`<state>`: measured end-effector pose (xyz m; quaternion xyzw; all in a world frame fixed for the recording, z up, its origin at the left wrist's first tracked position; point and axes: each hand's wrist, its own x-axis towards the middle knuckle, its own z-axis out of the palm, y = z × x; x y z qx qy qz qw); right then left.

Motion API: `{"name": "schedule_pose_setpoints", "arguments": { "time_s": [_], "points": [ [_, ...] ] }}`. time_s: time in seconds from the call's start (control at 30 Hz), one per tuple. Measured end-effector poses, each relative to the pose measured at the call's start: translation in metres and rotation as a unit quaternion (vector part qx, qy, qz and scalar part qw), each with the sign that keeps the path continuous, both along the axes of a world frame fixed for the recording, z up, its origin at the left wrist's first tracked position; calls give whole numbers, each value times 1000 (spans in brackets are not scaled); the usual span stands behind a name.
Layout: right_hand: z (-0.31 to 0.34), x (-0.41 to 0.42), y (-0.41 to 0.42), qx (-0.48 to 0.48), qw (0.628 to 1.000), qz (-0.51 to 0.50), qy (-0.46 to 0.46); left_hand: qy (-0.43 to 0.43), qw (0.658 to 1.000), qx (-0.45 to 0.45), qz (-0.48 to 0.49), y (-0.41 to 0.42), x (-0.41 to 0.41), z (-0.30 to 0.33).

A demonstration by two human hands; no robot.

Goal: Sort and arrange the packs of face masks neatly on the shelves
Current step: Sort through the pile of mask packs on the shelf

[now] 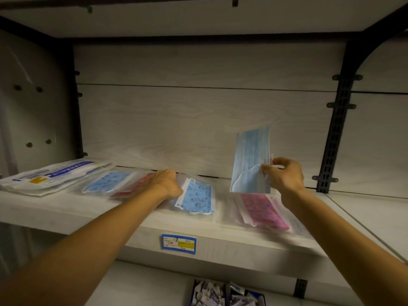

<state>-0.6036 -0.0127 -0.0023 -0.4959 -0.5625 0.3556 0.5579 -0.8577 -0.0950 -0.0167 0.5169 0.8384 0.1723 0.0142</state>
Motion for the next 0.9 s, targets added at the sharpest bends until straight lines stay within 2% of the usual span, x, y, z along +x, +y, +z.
{"name": "schedule_pose_setpoints", "arguments": {
  "time_s": [0.1,0.27,0.4,0.7,0.9],
  "points": [
    [5,7,-1,-1,1000,-2,7,5,1000,8,4,-1,3,-1],
    [23,30,-7,18,999,-27,23,66,996,54,2,-1,9,-3],
    [32,50,-13,28,998,-53,9,53,995,80,-11,5,19,-5],
    [34,79,-31,26,993,-116,-3,22,988,114,-101,21,53,-4],
    [38,95,-48,13,989,-146,-9,19,970,150,-189,30,97,-1]
  ]
}}
